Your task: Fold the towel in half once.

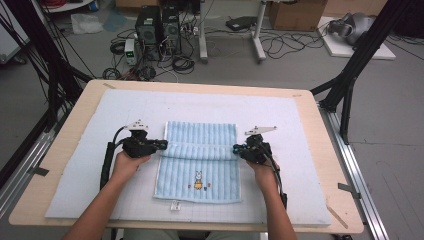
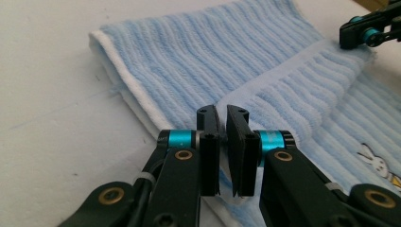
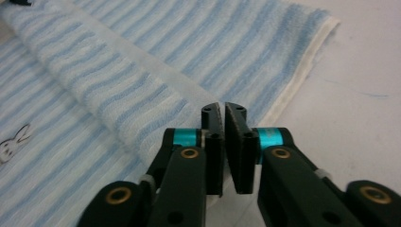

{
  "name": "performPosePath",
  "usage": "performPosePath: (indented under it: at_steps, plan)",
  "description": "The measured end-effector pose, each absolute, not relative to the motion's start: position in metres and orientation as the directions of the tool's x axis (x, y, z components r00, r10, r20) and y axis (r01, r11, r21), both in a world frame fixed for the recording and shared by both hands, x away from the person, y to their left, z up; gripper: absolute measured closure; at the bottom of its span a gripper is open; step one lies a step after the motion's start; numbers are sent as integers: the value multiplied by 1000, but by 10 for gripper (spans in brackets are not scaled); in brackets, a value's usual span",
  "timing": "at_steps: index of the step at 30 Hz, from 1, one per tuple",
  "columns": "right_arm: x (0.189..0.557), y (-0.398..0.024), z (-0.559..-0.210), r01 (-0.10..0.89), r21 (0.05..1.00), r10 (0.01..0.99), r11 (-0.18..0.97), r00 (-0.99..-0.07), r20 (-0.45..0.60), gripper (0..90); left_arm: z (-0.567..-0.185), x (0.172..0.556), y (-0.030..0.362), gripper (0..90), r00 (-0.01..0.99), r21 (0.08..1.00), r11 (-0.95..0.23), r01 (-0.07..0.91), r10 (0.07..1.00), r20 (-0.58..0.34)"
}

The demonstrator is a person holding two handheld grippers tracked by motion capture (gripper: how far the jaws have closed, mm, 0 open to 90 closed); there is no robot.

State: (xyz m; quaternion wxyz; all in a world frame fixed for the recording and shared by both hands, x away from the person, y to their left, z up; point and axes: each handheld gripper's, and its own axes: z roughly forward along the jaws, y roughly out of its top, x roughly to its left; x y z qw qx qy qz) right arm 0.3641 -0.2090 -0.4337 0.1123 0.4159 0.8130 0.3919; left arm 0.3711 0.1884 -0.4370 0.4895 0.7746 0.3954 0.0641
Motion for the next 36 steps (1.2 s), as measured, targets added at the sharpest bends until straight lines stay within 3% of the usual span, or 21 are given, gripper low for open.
performPosePath:
  at_steps: [18, 22, 23, 26, 32, 36]
  plan:
    - [300, -213, -428, 478, 800, 722, 363, -687, 84, 893, -436, 319, 199, 833, 728, 846, -168, 506, 610, -314]
    - [287, -216, -432, 476, 809, 717, 346, -690, 99, 893, -441, 310, 203, 793, 712, 838, -151, 525, 616, -335]
    - [283, -217, -433, 478, 810, 717, 339, -689, 105, 885, -442, 309, 204, 707, 703, 833, -142, 535, 622, -346]
    - [278, -222, -433, 481, 821, 727, 307, -675, 123, 798, -442, 307, 208, 579, 678, 825, -119, 552, 640, -362]
    - [275, -231, -427, 488, 827, 783, 279, -614, 98, 731, -442, 305, 210, 553, 655, 825, -112, 554, 670, -349]
    - [272, -231, -429, 503, 823, 790, 262, -602, 116, 634, -445, 301, 207, 536, 652, 819, -113, 562, 671, -354]
